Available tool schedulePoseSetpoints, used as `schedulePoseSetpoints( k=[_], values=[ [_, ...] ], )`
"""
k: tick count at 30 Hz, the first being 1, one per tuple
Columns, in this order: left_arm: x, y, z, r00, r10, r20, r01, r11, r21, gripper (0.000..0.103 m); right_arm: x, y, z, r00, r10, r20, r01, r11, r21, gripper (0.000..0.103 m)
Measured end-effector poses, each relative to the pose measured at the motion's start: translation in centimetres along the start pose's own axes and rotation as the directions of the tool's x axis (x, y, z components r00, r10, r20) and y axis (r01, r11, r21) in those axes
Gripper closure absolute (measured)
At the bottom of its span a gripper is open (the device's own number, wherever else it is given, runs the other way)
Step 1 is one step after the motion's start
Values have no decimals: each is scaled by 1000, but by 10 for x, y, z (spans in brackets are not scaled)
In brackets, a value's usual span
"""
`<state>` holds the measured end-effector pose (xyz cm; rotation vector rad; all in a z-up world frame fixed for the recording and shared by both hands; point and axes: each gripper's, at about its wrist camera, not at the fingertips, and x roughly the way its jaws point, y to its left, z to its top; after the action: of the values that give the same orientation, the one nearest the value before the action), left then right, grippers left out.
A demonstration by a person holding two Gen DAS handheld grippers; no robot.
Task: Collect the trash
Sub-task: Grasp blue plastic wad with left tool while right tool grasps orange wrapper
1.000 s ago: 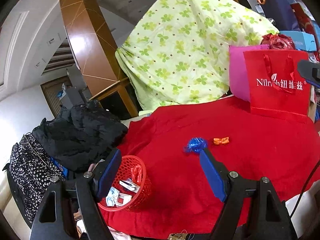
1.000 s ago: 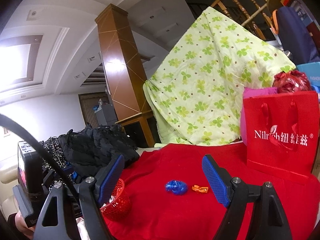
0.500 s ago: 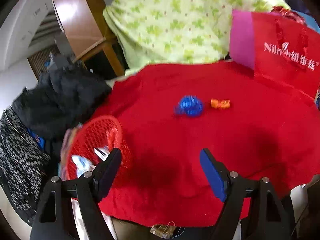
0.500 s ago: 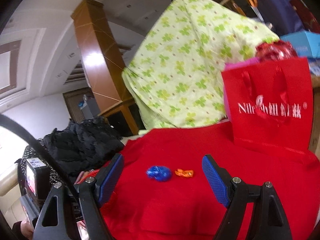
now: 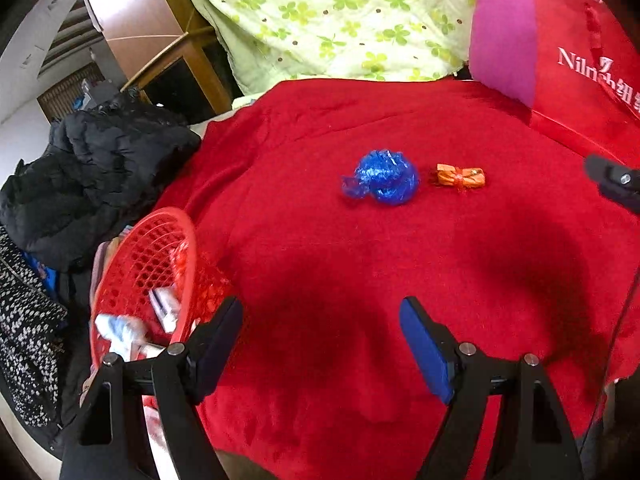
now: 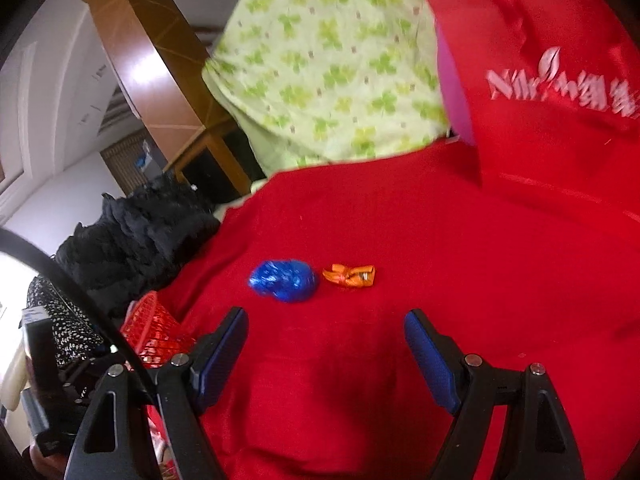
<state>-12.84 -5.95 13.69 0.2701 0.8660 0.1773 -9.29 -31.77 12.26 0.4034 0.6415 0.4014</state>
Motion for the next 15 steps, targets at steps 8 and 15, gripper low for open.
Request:
schedulePoseSetpoints(
  k=[8,15],
  values=[
    [58,-6,61,999,14,-39,-17,996,-88,22,97,-35,31,994,51,-101,-44,996,75,21],
    [106,-10,105,999,-17,-35,10,982,-190,22,175,-47,54,984,56,-171,-43,996,76,31]
  ],
)
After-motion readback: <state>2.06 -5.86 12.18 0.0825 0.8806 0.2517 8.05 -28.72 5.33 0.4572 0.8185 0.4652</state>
